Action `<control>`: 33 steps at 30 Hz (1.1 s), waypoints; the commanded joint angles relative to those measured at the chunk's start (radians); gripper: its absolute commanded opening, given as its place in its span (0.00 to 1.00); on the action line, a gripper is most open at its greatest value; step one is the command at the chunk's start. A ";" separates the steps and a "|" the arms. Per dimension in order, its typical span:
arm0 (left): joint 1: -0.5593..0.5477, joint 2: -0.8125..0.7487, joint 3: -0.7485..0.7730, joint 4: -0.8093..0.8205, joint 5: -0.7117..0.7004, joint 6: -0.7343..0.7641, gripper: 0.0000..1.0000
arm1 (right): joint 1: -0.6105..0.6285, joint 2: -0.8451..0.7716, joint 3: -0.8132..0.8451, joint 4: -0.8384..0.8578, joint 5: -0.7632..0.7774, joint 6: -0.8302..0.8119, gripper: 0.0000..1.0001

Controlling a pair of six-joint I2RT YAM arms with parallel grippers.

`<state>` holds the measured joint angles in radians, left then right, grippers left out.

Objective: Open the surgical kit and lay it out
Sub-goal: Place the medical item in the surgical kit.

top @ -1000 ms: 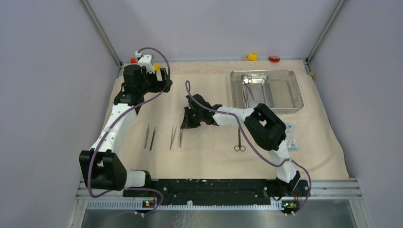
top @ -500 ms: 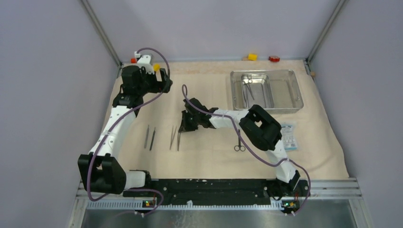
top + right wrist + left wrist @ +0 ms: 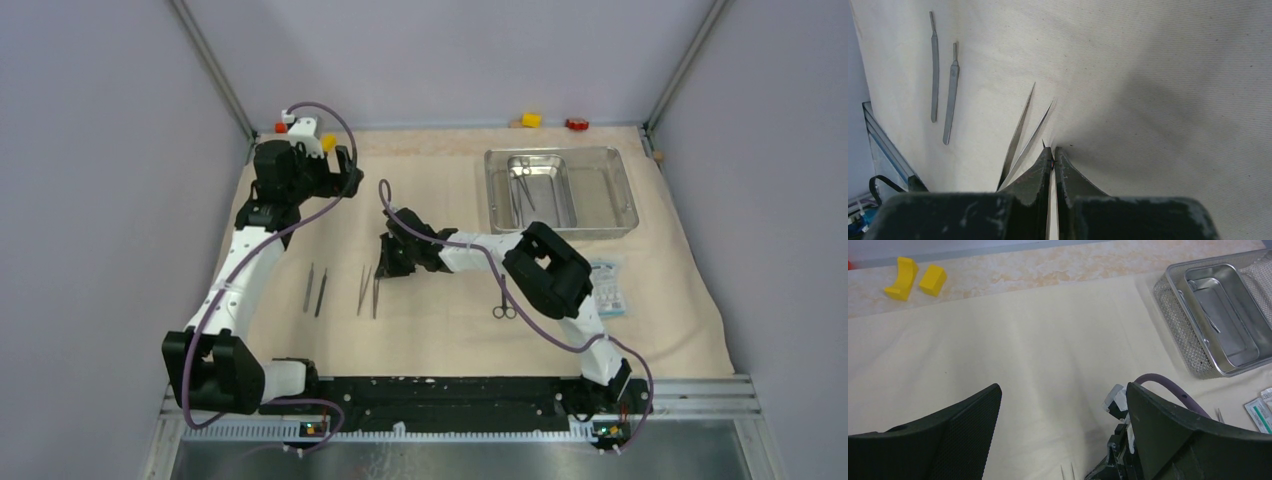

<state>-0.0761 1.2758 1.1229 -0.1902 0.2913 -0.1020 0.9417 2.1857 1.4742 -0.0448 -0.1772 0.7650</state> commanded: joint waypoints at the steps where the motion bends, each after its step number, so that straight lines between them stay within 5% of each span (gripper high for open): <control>1: 0.005 -0.043 -0.006 0.041 0.015 0.004 0.99 | 0.014 -0.047 -0.004 -0.018 0.049 -0.017 0.03; 33: 0.006 -0.092 -0.038 0.054 0.029 0.019 0.99 | 0.028 -0.116 -0.082 0.085 0.039 -0.139 0.08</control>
<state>-0.0761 1.2144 1.0889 -0.1806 0.3023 -0.0971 0.9539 2.1368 1.4094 -0.0204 -0.1406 0.6945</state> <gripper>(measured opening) 0.989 0.074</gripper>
